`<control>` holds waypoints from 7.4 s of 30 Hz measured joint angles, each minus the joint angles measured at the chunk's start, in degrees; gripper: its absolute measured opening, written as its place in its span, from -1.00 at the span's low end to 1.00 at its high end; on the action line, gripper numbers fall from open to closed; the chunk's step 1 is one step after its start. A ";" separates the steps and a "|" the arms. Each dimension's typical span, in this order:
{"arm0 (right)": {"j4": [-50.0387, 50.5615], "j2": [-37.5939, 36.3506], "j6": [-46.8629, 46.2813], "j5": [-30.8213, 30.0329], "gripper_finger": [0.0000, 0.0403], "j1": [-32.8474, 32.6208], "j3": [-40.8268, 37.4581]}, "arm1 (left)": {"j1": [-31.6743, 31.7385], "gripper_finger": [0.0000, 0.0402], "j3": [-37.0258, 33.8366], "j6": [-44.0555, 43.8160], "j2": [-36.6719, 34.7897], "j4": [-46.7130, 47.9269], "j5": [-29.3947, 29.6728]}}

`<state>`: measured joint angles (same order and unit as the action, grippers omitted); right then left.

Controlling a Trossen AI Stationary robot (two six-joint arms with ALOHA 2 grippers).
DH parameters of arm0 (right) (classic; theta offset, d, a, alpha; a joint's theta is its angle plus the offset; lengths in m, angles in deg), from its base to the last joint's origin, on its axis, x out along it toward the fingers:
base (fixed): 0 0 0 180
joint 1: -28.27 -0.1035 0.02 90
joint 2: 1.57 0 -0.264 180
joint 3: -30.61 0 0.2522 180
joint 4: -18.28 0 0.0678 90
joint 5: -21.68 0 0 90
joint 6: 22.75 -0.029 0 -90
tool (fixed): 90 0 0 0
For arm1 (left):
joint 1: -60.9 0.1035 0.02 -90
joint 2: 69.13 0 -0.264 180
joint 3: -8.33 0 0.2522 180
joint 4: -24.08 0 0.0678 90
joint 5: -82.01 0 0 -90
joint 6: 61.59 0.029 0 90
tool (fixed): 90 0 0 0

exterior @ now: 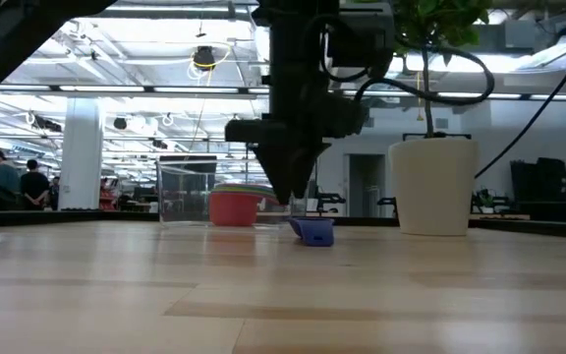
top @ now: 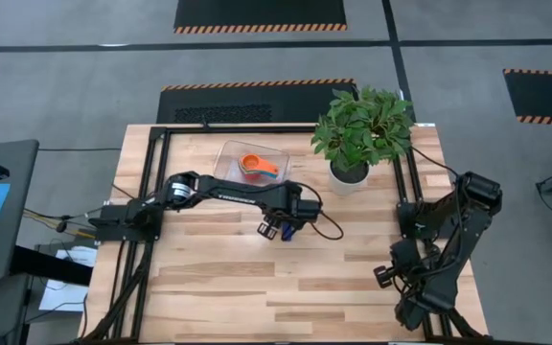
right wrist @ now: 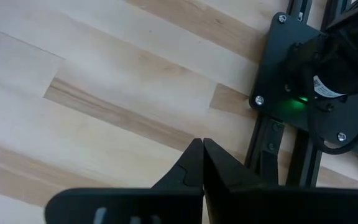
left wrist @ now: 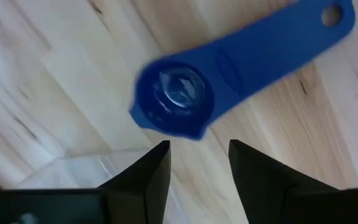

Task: Nest measuring cups in basket
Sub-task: Stack the dark blue measuring cup on top of the orange measuring cup in the transparent bin, then adjust the transparent bin, then return to Home Position

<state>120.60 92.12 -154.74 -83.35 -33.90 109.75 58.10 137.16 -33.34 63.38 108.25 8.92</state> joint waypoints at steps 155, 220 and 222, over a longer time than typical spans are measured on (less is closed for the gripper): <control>-11.31 0.07 1.16 -0.49 -0.91 -0.40 0.07 | 16.70 -0.71 -31.58 -36.45 -25.07 8.01 10.91; -23.91 -34.04 25.72 -74.32 -0.84 -12.54 -27.45 | -26.03 -0.71 -88.07 -58.18 -120.09 -50.01 -0.60; -21.29 -35.63 26.02 -74.59 -0.84 -11.91 -28.19 | -26.01 -0.71 -91.93 -55.54 -121.73 -54.64 1.80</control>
<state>99.31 56.49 -128.72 -157.94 -45.81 81.56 32.09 45.23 -88.88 -58.35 53.61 10.72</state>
